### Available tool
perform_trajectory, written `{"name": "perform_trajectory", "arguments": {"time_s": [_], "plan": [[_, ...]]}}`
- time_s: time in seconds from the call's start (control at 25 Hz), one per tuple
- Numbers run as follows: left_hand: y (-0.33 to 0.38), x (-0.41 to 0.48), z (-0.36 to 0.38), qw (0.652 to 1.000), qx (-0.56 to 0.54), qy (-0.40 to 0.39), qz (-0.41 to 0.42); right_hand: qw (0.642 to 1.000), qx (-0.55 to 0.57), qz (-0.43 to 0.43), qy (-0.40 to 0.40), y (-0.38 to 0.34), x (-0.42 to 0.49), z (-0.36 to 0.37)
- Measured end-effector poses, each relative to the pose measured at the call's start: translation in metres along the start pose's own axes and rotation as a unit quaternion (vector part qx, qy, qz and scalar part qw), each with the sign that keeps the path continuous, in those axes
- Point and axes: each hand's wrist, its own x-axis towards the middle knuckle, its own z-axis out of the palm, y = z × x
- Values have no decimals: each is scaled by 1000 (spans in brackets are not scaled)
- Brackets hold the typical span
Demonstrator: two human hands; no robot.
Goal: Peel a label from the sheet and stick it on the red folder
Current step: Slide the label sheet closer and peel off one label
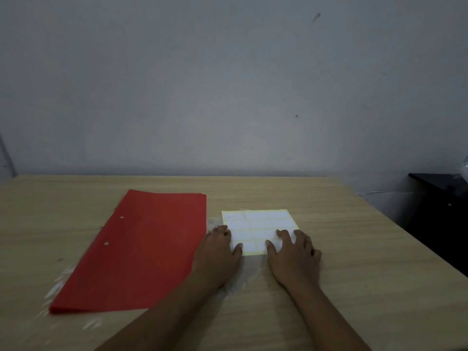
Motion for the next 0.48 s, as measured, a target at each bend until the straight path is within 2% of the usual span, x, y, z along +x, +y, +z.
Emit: {"name": "perform_trajectory", "arguments": {"time_s": [0.32, 0.48], "plan": [[2, -2, -4, 1000, 0, 3, 2, 1000, -3, -5, 1, 0, 0, 0], [2, -3, -7, 1000, 10, 16, 8, 999, -43, -5, 12, -1, 5, -1]]}}
